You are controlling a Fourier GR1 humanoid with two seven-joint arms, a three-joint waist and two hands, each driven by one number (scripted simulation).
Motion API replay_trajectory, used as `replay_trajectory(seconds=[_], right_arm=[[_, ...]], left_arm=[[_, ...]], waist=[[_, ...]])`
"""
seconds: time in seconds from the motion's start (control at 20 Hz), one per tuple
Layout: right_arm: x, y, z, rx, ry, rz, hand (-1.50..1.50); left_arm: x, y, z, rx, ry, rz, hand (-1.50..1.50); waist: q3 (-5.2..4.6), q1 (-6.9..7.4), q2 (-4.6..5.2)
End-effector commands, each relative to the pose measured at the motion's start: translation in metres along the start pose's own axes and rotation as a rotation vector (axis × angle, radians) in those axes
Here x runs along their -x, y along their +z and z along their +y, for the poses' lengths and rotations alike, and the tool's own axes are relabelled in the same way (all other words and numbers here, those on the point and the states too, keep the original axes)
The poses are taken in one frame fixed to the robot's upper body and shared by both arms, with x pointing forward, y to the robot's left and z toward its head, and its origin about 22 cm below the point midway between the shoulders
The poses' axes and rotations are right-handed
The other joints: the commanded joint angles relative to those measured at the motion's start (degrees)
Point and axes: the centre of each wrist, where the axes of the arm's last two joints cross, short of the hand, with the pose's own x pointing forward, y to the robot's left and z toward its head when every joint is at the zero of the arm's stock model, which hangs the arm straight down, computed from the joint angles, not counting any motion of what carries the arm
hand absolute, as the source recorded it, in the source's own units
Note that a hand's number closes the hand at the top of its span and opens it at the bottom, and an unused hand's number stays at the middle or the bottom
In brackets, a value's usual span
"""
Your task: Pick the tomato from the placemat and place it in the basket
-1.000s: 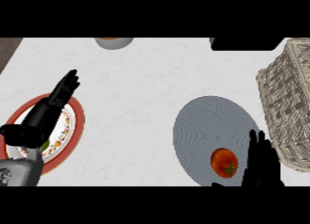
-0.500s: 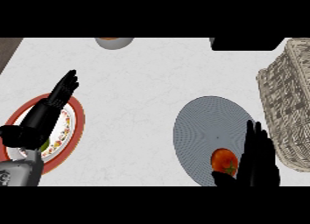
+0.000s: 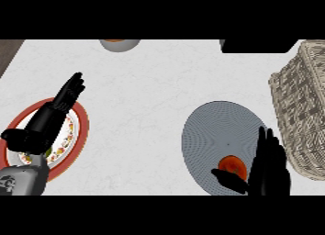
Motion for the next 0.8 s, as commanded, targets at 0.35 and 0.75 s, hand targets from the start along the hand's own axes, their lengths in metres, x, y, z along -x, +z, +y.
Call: replay_trajectory(seconds=[0.35, 0.75], right_arm=[[0.008, -0.013, 0.039, -0.102, 0.011, -0.043, 1.5], [-0.002, -0.005, 0.024, -0.115, 0.103, -0.05, 1.5]], left_arm=[[0.0, 0.0, 0.0, 0.007, 0.009, 0.004, 0.0], [-0.006, -0.001, -0.001, 0.014, 0.003, -0.008, 0.0]], waist=[[0.05, 0.13, 0.12], [0.04, -0.01, 0.07]])
